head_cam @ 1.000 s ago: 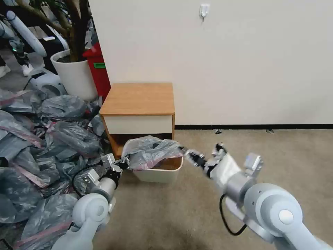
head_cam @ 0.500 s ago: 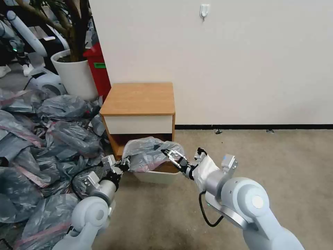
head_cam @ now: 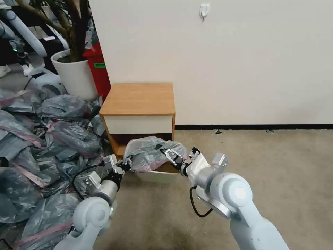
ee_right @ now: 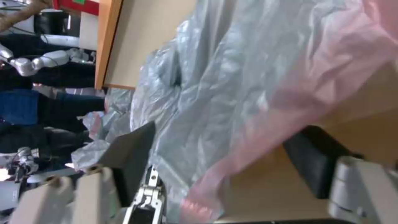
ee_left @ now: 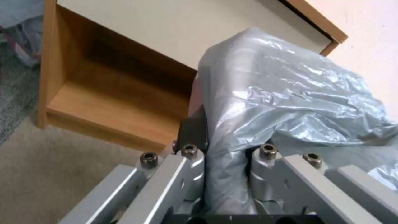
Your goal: Pick up the garbage bag from the table and place it over the trash can.
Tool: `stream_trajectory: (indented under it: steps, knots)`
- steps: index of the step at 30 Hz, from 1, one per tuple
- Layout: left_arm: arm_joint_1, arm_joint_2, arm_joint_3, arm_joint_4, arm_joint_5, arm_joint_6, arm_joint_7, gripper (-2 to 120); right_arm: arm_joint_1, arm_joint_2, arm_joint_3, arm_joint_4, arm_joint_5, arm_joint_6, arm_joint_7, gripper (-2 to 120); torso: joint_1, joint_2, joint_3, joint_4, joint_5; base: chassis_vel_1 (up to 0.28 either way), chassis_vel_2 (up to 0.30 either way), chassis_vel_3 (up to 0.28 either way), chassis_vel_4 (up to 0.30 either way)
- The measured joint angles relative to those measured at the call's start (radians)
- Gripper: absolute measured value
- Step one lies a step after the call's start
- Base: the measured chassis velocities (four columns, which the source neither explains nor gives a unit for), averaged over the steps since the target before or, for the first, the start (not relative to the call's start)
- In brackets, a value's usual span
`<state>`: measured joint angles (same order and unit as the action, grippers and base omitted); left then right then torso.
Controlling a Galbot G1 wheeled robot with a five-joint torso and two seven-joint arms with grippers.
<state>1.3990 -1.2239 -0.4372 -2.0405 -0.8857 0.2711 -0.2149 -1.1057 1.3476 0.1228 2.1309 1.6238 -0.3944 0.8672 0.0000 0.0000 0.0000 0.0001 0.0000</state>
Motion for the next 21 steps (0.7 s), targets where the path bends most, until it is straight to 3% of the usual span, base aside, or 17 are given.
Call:
stream_trajectory:
  steps: [5, 7, 11, 21]
  knots:
    - [-0.001, 0.0, 0.0, 0.0, -0.005, 0.001, 0.0, 10, -0.003, 0.006, -0.003, -0.017, -0.028, 0.001, -0.02, 53, 0.0, 0.0, 0.0, -0.0001, 0.0, 0.0, 0.0, 0.0, 0.0]
    - [-0.002, -0.001, 0.0, 0.0, -0.006, 0.001, 0.0, 10, -0.004, 0.007, -0.003, -0.018, -0.032, 0.001, -0.023, 51, 0.0, 0.0, 0.0, -0.0001, 0.0, 0.0, 0.0, 0.0, 0.0]
    - [-0.003, -0.009, 0.002, 0.0, -0.012, 0.002, -0.001, 10, -0.007, 0.019, -0.002, -0.018, -0.05, 0.005, -0.036, 29, 0.0, 0.0, 0.0, -0.0001, 0.0, 0.0, 0.0, 0.0, 0.0]
    - [0.0, -0.02, 0.0, -0.001, -0.039, 0.002, -0.012, 10, -0.03, 0.018, 0.004, -0.007, -0.087, 0.014, -0.071, 0, 0.0, 0.0, 0.0, -0.0001, 0.0, 0.0, 0.0, 0.0, 0.0]
